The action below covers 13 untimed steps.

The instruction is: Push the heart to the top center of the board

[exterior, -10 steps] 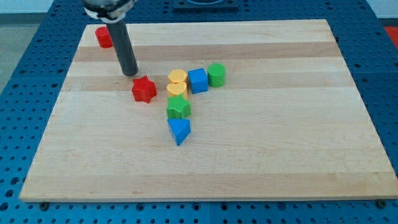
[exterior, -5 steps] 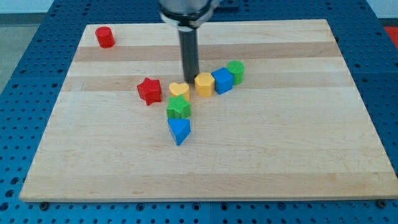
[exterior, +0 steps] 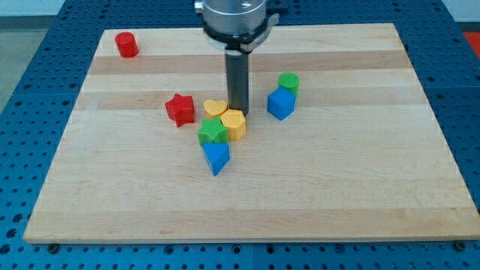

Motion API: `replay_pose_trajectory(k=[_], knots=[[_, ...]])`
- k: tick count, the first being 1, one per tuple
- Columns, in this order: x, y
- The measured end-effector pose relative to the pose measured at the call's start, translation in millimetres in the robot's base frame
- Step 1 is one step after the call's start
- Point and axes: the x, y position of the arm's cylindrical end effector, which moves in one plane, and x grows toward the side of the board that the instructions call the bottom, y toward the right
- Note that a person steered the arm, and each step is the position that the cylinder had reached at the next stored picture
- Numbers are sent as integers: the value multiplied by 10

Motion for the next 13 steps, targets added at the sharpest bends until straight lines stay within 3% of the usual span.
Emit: replay_pose_trajectory(k=[2, 6, 7, 8, 9, 11, 12, 13], knots=[[214, -420], [953, -539], [858, -705], [671, -807], [193, -704], [-1210, -186], [-1577, -94], [-1542, -104]])
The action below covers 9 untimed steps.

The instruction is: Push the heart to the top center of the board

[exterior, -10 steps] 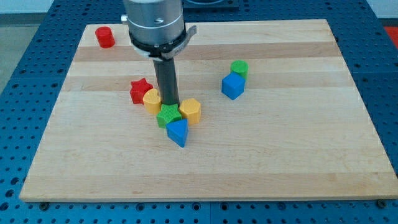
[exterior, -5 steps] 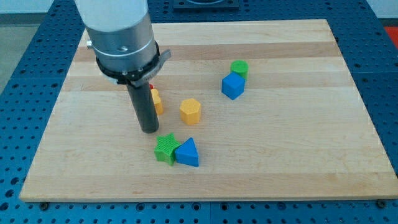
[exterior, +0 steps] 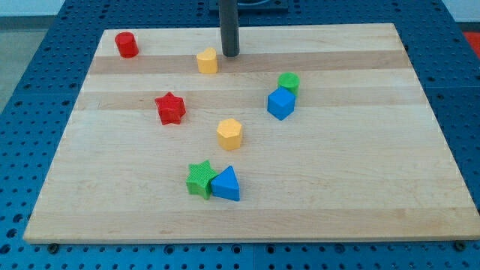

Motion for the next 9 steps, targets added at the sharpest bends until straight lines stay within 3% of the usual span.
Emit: replay_pose_trajectory(k=[2, 3, 4, 5, 9], knots=[[786, 197], [1043, -26], [1036, -433], [530, -435], [172, -420]])
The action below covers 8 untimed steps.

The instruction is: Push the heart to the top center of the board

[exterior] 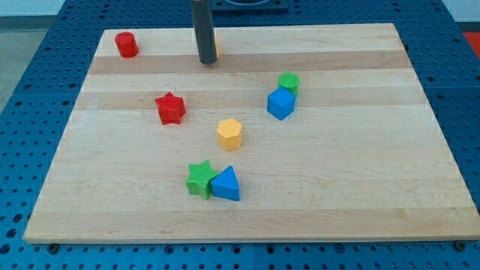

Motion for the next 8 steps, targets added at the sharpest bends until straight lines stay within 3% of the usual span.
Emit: replay_pose_trajectory(k=[4, 5, 8], knots=[[-27, -437], [-340, -435], [-340, -23]])
